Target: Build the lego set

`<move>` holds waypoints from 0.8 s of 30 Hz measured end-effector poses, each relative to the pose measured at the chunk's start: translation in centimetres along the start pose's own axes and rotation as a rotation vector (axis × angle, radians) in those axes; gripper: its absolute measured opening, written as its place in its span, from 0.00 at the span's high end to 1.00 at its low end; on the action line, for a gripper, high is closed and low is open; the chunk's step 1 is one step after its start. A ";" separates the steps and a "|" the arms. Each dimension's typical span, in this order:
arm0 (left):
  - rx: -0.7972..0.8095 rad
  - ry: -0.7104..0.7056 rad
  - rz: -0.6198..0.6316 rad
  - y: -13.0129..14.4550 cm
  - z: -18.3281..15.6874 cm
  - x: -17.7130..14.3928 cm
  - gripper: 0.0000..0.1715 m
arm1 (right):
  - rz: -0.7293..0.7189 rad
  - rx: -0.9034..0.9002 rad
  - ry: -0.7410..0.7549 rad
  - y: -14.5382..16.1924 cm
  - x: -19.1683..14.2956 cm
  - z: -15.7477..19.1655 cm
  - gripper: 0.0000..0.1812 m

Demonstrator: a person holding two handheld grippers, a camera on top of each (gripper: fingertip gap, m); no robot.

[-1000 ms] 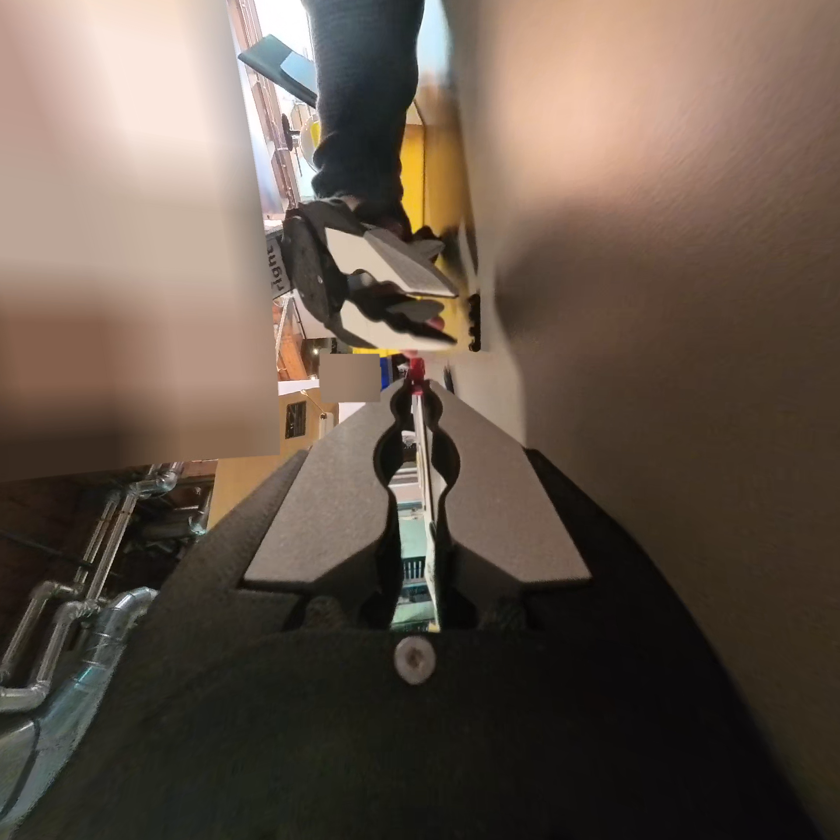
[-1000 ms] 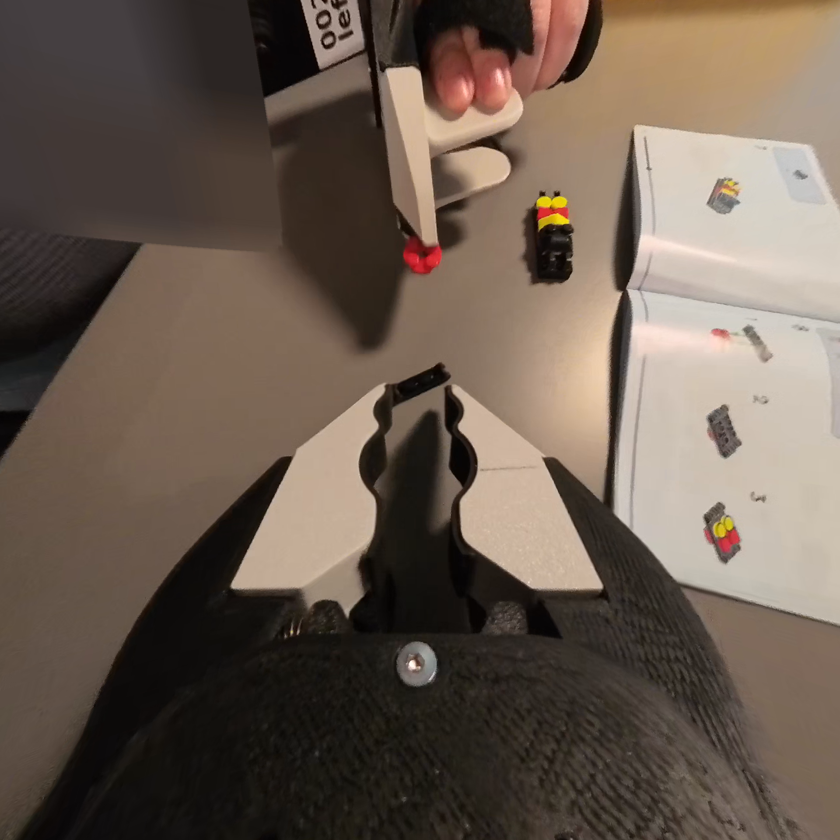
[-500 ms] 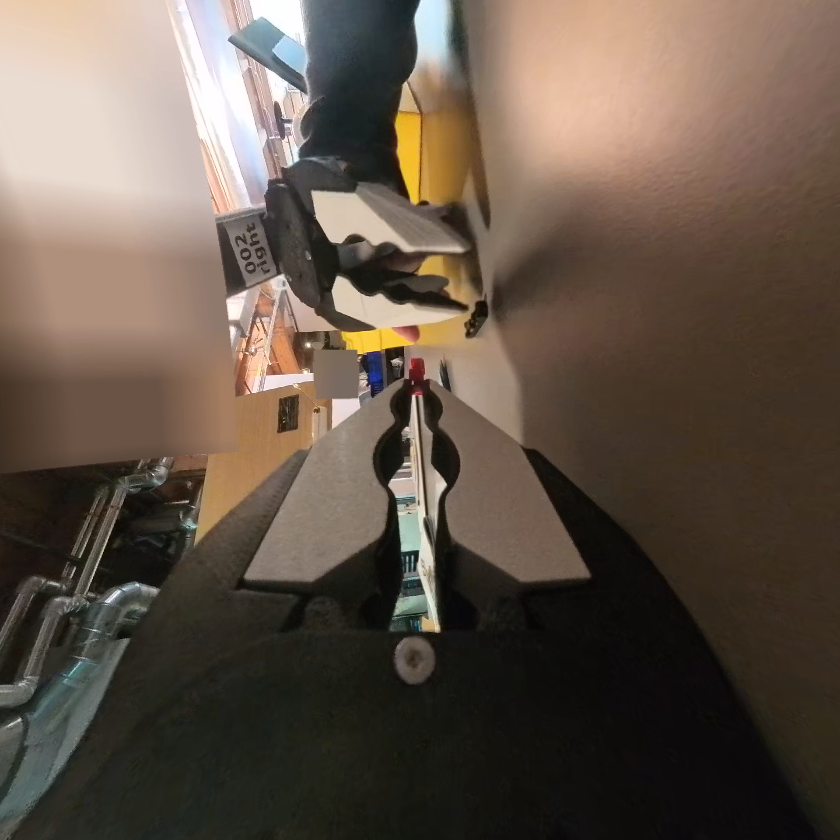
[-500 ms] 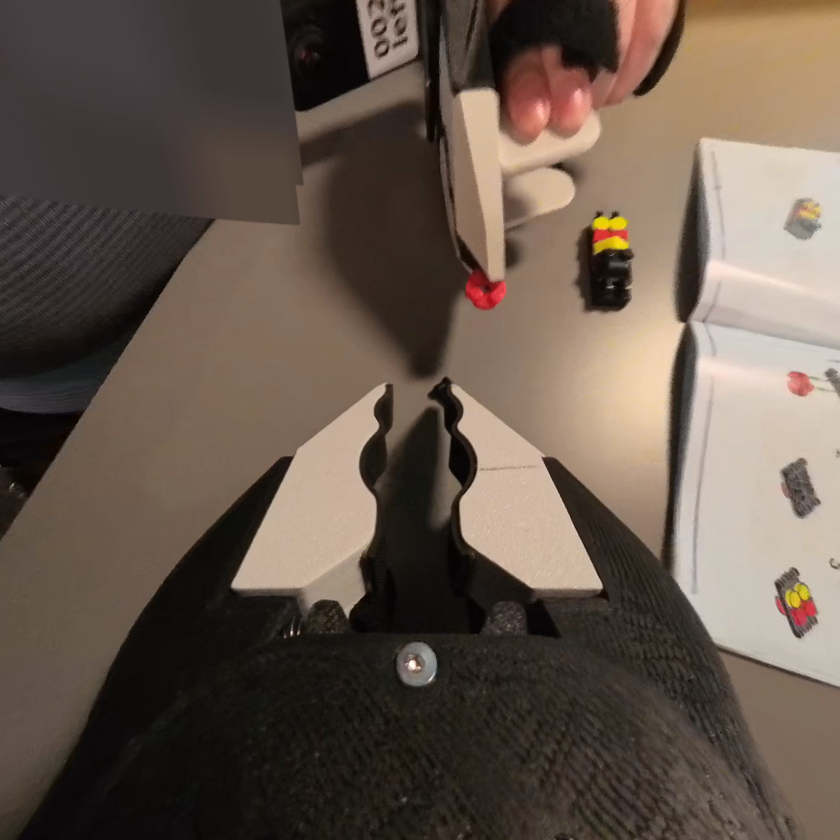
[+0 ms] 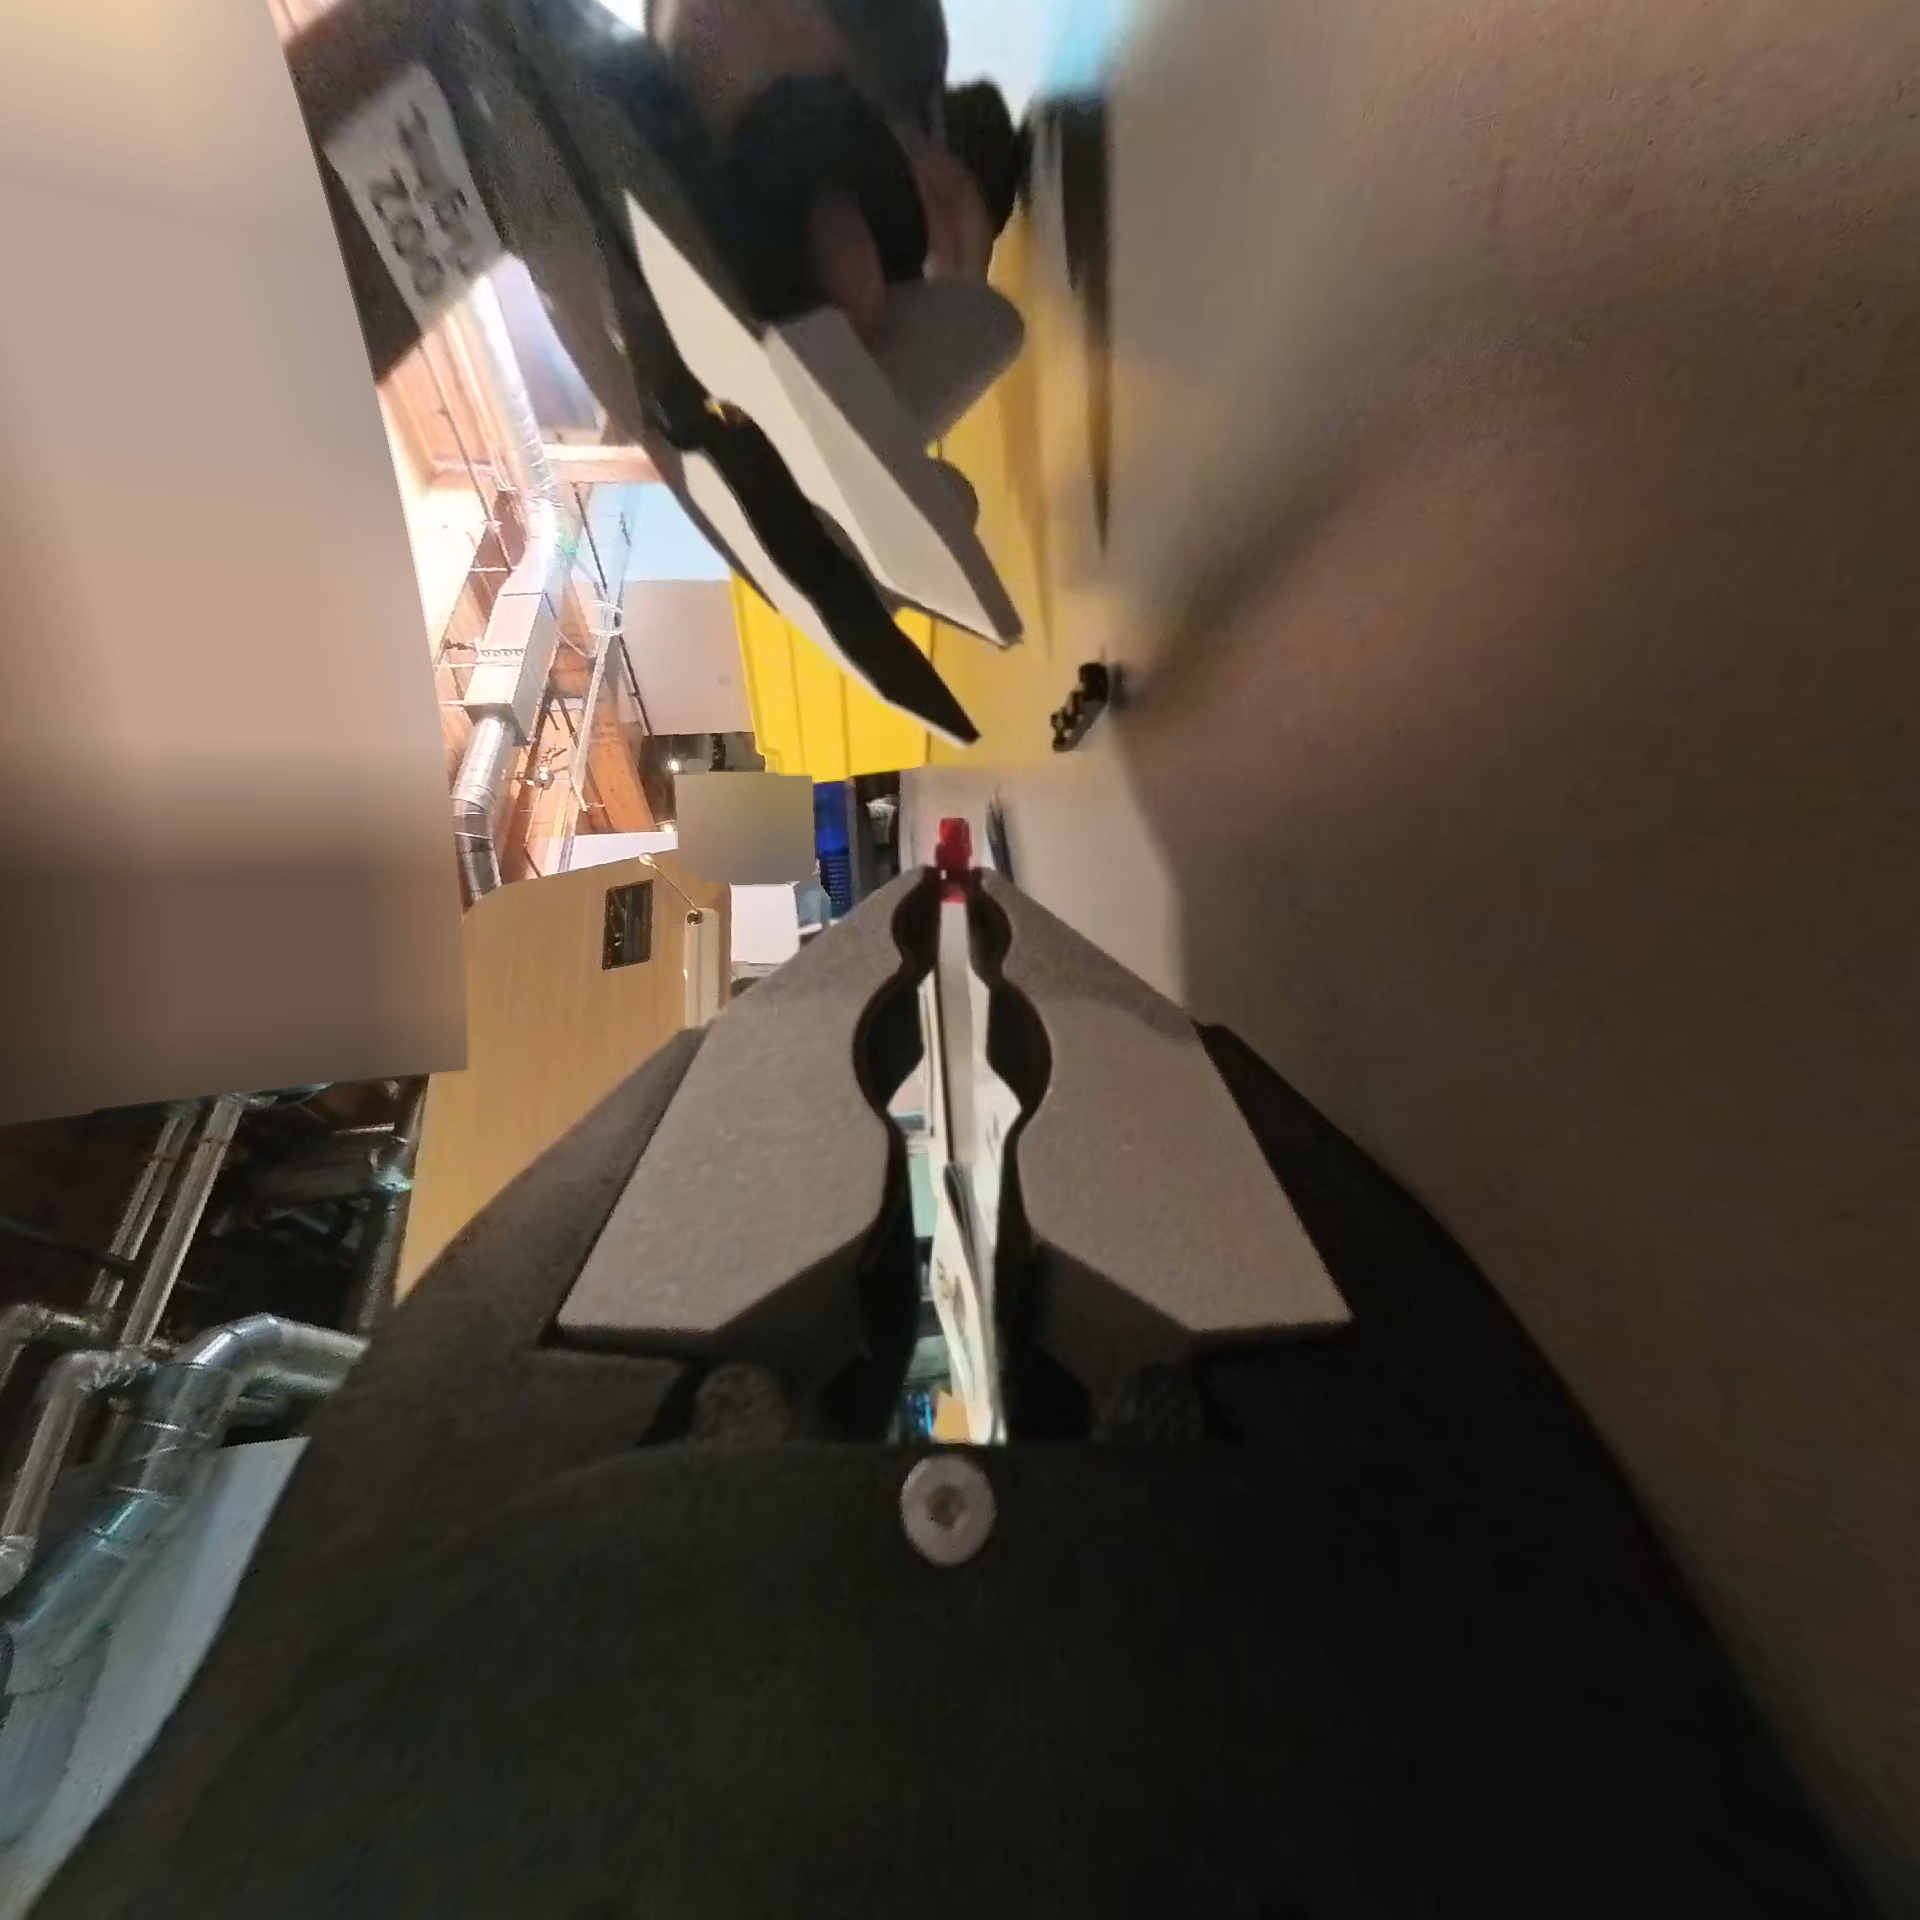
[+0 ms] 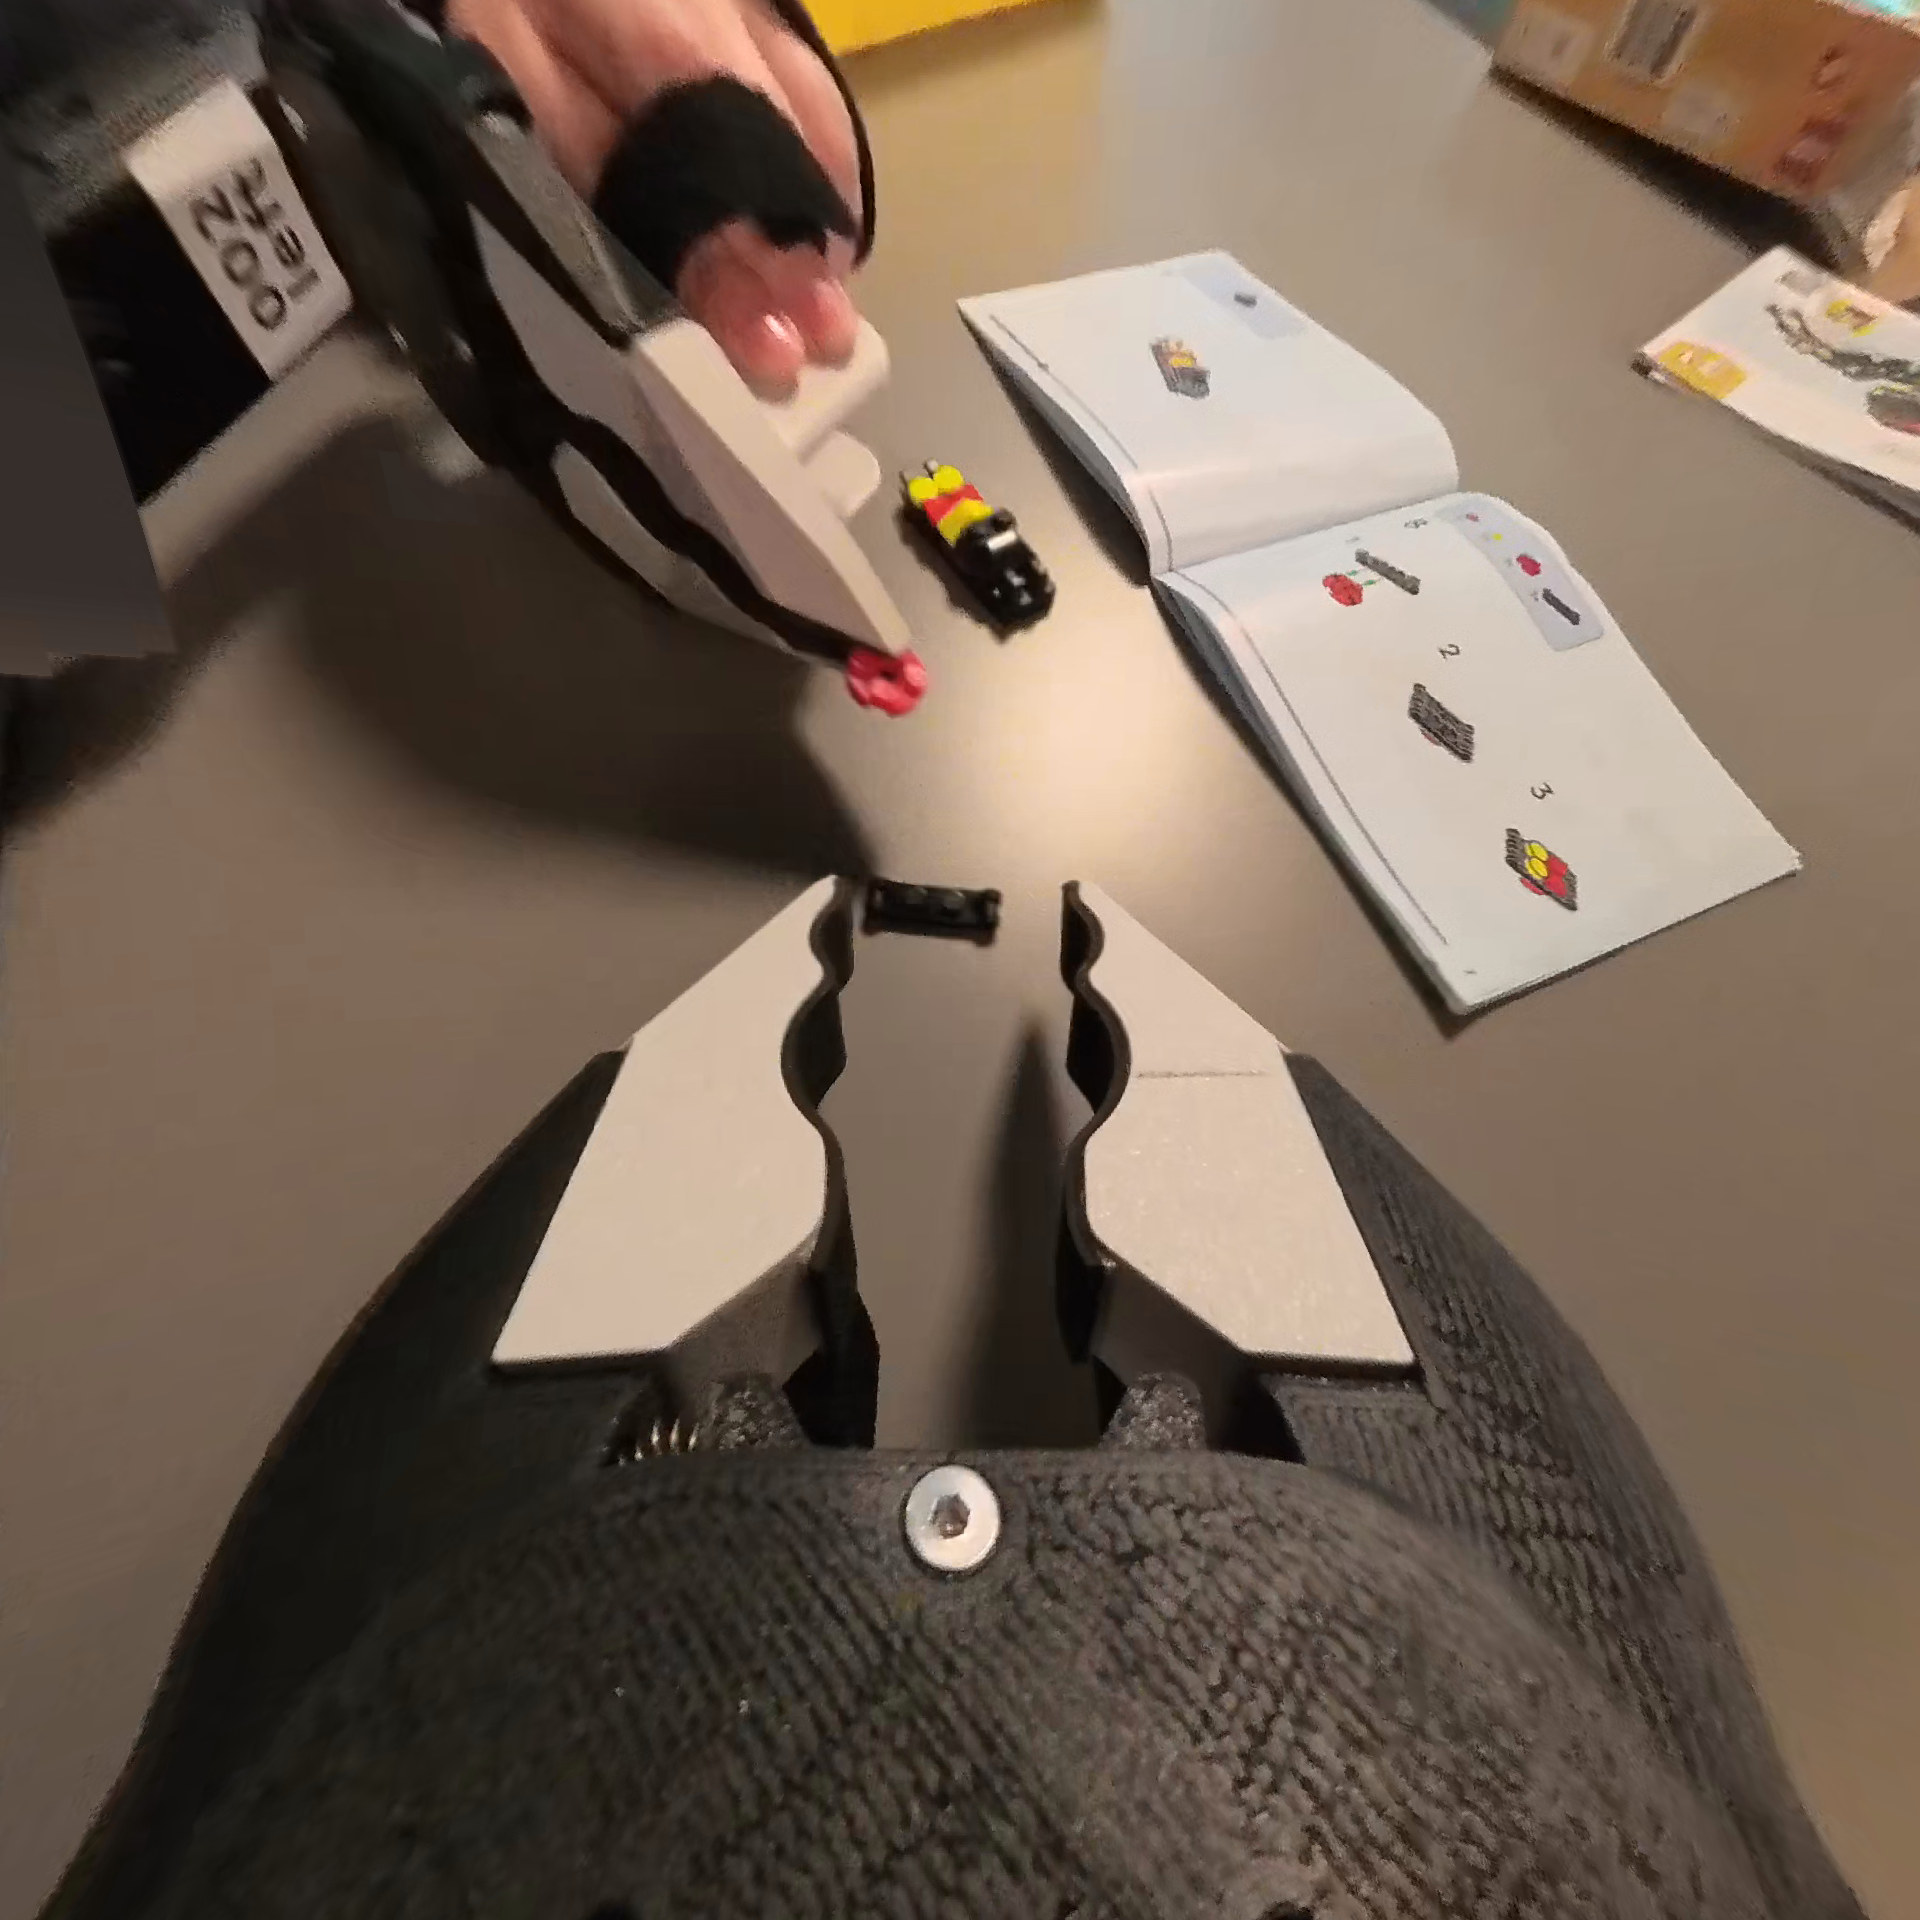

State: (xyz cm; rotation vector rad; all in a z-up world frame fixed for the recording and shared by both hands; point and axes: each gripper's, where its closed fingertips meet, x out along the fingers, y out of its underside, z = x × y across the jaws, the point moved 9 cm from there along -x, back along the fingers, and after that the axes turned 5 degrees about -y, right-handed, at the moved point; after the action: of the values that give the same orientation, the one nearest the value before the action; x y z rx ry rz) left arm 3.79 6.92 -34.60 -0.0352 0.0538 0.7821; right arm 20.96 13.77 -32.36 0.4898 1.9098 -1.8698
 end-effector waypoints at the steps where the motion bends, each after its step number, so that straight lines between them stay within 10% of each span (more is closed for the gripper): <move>1: -0.007 0.005 0.003 0.0 0.0 0.0 0.98 | -0.027 0.015 0.007 -0.2 -0.1 0.5 0.79; 24: 0.012 -0.010 -0.009 -0.3 0.0 -0.2 0.98 | 0.126 0.070 0.058 0.0 1.9 0.9 0.85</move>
State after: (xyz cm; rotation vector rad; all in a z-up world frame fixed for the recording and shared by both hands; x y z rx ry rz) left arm 3.85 6.51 -34.60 -0.0200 0.0490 0.7730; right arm 19.38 12.83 -33.41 0.6775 1.8092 -1.8640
